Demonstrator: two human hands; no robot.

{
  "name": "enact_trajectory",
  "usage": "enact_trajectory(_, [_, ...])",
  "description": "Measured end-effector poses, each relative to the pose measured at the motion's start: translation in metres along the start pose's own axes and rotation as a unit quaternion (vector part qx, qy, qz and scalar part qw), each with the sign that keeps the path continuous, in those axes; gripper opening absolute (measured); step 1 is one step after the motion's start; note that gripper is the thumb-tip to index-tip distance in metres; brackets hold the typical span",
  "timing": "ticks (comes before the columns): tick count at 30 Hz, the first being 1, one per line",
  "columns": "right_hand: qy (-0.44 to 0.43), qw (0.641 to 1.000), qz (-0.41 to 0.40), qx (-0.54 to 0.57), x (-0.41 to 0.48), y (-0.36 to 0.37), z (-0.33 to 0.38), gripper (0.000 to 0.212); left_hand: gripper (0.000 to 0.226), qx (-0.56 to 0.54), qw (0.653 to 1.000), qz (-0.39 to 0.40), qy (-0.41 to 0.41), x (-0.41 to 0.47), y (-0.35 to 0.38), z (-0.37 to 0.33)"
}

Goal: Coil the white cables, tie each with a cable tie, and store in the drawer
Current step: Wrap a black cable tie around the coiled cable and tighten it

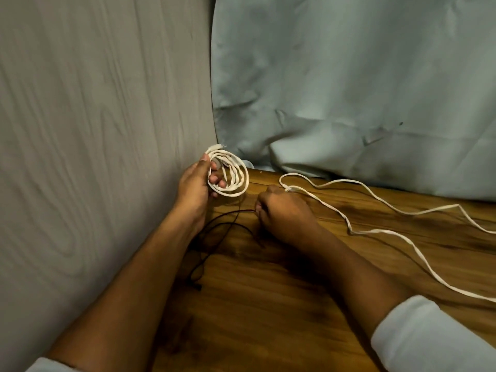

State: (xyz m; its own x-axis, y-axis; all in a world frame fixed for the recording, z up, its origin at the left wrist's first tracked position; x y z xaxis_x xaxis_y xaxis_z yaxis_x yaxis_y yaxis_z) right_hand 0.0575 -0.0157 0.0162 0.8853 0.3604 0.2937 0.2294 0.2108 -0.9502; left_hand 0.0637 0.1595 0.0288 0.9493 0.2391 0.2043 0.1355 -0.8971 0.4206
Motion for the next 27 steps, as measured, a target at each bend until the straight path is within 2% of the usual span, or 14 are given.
enact_trajectory(6, [0.080, 0.991, -0.084, 0.061, -0.048, -0.036, -0.040, 0.014, 0.033, -0.015, 0.998, -0.039, 0.045, -0.002, 0.003, -0.005])
enact_trajectory(13, [0.184, 0.947, -0.198, 0.174, -0.098, -0.065, -0.114, 0.012, 0.032, 0.028, 0.995, -0.022, 0.089, -0.019, 0.041, -0.008])
enact_trajectory(17, [0.234, 0.890, -0.257, 0.296, -0.117, -0.066, -0.135, 0.013, 0.031, 0.044, 0.995, 0.009, 0.093, -0.035, 0.084, -0.013])
enact_trajectory(21, [0.240, 0.811, -0.265, 0.462, -0.128, -0.069, -0.134, 0.014, 0.027, 0.030, 0.999, 0.039, 0.022, -0.050, 0.130, 0.006])
enact_trajectory(23, [0.233, 0.787, -0.258, 0.510, -0.133, -0.074, -0.131, 0.012, 0.027, 0.024, 0.998, 0.061, -0.008, -0.051, 0.150, 0.019])
enact_trajectory(27, [0.236, 0.809, -0.286, 0.455, -0.137, -0.080, -0.146, 0.014, 0.031, 0.061, 0.988, 0.138, -0.010, -0.041, 0.172, 0.039])
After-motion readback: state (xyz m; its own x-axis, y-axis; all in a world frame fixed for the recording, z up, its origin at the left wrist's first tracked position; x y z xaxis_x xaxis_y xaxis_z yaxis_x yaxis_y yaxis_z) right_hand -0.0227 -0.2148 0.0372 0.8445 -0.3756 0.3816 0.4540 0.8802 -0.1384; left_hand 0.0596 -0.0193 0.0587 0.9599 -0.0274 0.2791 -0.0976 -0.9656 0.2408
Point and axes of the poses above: each hand's wrist, its own x-axis towards the middle knuckle, its own y-axis out of the palm, z = x × y, the point moved 4 cm from there along x, towards the middle knuckle, and after that the axes turned 2 degrees about -z, right-handed, at the moved point
